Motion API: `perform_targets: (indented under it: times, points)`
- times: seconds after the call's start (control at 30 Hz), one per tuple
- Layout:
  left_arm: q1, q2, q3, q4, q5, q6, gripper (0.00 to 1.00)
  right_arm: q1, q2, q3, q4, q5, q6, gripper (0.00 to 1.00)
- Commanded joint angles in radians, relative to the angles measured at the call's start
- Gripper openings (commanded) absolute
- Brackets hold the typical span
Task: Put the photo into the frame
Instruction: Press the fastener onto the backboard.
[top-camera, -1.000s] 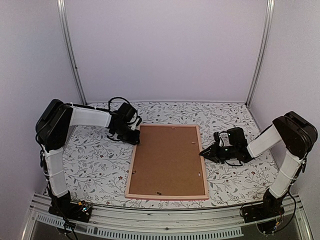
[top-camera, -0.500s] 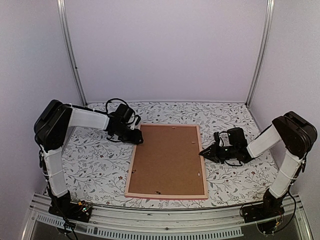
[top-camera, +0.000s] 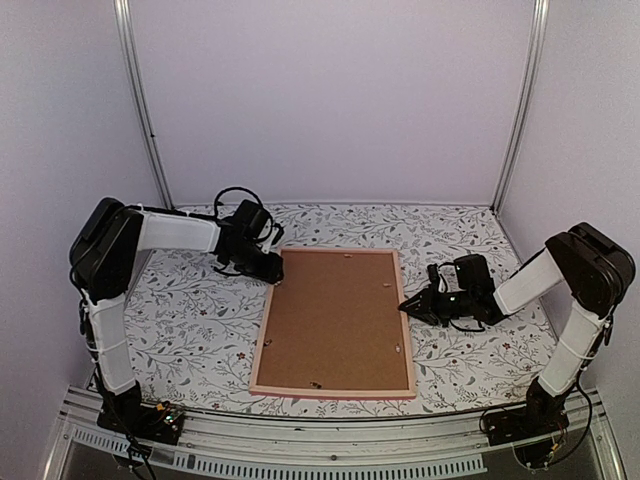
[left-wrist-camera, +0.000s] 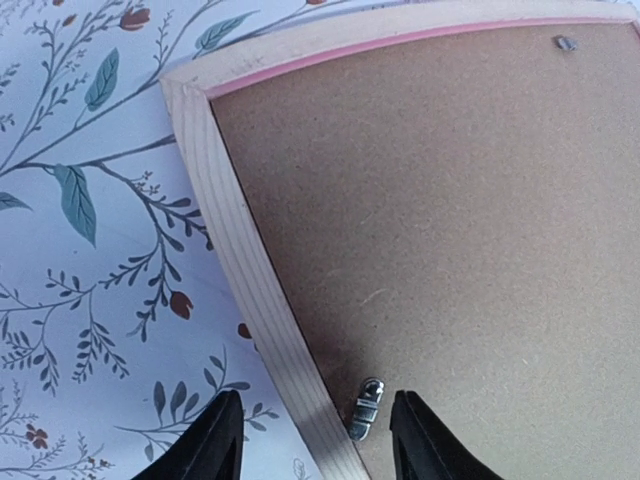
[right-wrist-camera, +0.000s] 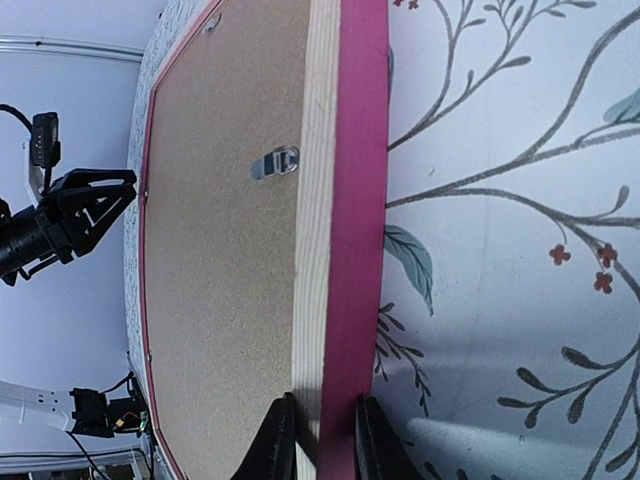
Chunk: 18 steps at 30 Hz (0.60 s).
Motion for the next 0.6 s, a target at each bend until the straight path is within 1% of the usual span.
perform_targets:
  times: [0.0,0.13,0.27,0.57]
  points:
    - [-0.006,0.032,0.055,-0.067,-0.031,0.095,0.53,0.014,0.005,-0.007,-0.217,-0.014,-0.015,0.00]
    - [-0.007,0.050,0.093,-0.119,-0.011,0.144,0.55,0.014,-0.020,0.030,-0.276,-0.026,-0.044,0.00]
    - [-0.007,0.068,0.139,-0.177,-0.019,0.197,0.55,0.014,-0.035,0.067,-0.327,-0.038,-0.074,0.00]
    - [0.013,0.059,0.210,-0.283,-0.035,0.207,0.56,0.014,-0.073,0.085,-0.372,-0.027,-0.102,0.00]
